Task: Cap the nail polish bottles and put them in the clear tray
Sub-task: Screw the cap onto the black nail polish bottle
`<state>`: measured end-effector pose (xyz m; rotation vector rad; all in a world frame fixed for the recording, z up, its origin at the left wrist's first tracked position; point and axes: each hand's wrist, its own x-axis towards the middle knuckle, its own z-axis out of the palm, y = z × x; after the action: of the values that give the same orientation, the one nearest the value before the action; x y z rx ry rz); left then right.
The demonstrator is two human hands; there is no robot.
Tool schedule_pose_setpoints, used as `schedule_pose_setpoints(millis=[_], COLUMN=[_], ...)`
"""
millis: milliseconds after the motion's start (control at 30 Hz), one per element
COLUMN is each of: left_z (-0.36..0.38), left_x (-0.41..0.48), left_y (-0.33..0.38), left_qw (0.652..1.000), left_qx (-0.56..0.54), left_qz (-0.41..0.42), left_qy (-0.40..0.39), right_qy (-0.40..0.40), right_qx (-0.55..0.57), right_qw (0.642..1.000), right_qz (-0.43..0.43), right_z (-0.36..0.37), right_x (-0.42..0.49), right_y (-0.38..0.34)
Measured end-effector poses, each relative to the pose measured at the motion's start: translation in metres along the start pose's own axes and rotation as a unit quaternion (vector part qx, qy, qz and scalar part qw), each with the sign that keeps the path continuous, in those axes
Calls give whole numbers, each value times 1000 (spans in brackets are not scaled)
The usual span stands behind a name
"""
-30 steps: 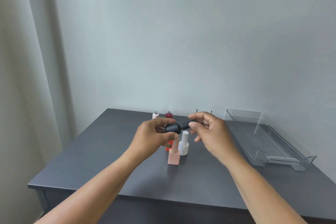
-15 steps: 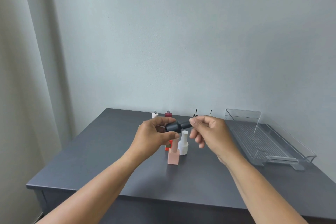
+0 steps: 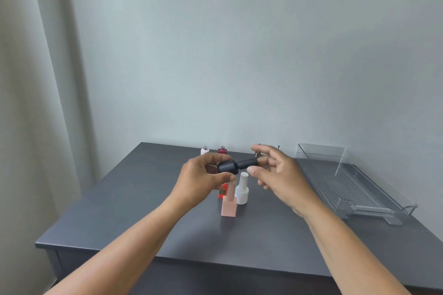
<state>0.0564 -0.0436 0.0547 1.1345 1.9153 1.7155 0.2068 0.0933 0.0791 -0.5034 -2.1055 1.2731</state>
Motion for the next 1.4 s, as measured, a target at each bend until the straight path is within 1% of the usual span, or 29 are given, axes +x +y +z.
schedule_pose_setpoints(millis=[67,133,267,367,567,700,833,900,1000,1100,1167,1233,1400], left_z=[0,0,-1,-1,-3,-2,0,0,0,0,1,2,4], left_x=[0,0,-1,-2,-2,-3,-5,-6,-6,-6,-6,-5,-4], left_y=[0,-1,-1,-1,-1,-1,1,2,2,1,2,1,1], left_qw=[1000,1000,1000,1000,1000,1000,1000,1000,1000,1000,1000,1000,999], left_qx=[0,5,14,14,13,14,2,1,0,-1,-2,1,17], left_qz=[0,3,10,12,7,12,11,10,9,8,10,14,27], left_qy=[0,3,2,2,2,4,-10,-13,-7,-6,-5,3,12], right_qy=[6,20,54,52,5,39,62,50,24,7,11,27,58], right_qx=[7,10,-53,-86,-29,-24,-62,-70,-44,-41,-34,-30,-78], right_qw=[1000,1000,997,995,999,999,996,996,999,999,999,999,995], right_qz=[-11,-2,2,1,-14,-12,16,20,13,-6,-20,-14,11], right_z=[2,2,4,4,4,6,6,5,4,3,3,4,5], right_x=[1,0,0,-1,0,-1,0,0,-2,-2,-2,-4,-3], right_y=[2,-1,-7,-11,-11,-10,-10,-12,-14,-12,-11,-13,-14])
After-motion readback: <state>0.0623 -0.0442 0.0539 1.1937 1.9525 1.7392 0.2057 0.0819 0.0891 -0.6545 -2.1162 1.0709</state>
